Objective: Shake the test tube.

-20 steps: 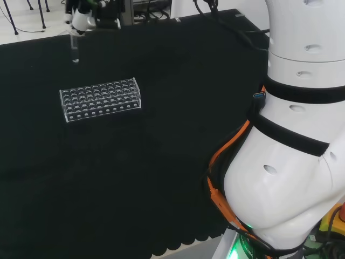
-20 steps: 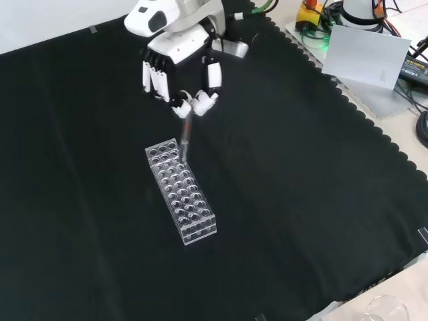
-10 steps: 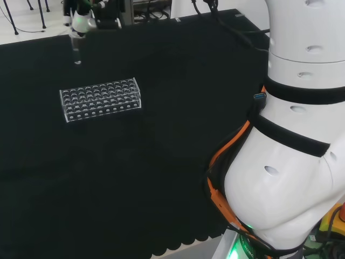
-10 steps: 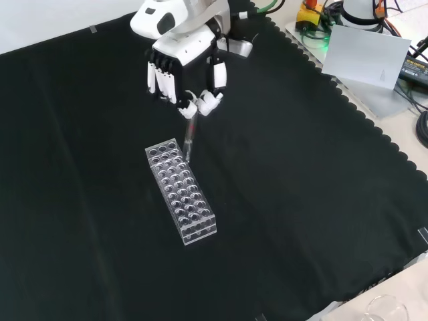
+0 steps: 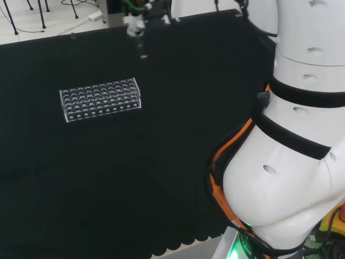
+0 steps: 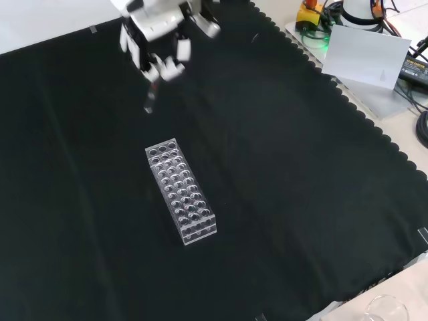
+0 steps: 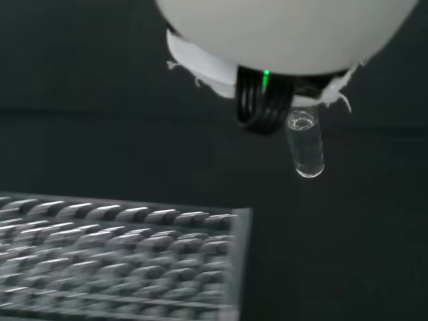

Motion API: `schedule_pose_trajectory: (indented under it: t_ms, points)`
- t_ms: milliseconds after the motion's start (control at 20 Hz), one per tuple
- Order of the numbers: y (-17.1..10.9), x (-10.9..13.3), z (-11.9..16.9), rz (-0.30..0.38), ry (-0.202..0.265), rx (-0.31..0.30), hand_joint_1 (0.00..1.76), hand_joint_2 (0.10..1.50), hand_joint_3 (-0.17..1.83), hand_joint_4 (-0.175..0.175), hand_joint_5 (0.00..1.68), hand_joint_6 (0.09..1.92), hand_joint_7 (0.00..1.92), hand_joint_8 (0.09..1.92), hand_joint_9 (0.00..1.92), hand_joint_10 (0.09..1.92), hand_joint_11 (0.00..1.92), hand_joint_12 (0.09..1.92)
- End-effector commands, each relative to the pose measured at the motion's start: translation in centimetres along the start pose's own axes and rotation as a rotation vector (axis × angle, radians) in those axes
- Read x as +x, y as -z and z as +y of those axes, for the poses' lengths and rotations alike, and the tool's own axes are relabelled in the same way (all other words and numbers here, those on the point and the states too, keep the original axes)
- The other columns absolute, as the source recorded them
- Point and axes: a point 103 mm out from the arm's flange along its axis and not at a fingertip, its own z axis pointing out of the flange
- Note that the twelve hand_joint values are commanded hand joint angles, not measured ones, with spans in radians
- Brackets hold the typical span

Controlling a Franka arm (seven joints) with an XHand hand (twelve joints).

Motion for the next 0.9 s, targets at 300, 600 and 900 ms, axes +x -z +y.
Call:
schedule_pose_trajectory:
  t_ms: [300, 600, 900]
  points:
    - [2.0, -0.9, 0.3, 0.032, -0.020, -0.048, 1.45, 0.43, 0.94, -0.175, 1.37, 0.60, 1.48, 0.62, 1.36, 0.56, 1.04, 1.24]
    - [2.4, 10.2, 0.7, 0.139, 0.159, -0.040, 1.45, 0.43, 0.94, -0.175, 1.37, 0.60, 1.48, 0.62, 1.36, 0.56, 1.04, 1.24]
    - [3.8, 19.4, 0.0, 0.235, 0.328, -0.034, 1.45, 0.43, 0.94, -0.175, 1.37, 0.60, 1.48, 0.62, 1.36, 0.56, 1.04, 1.24]
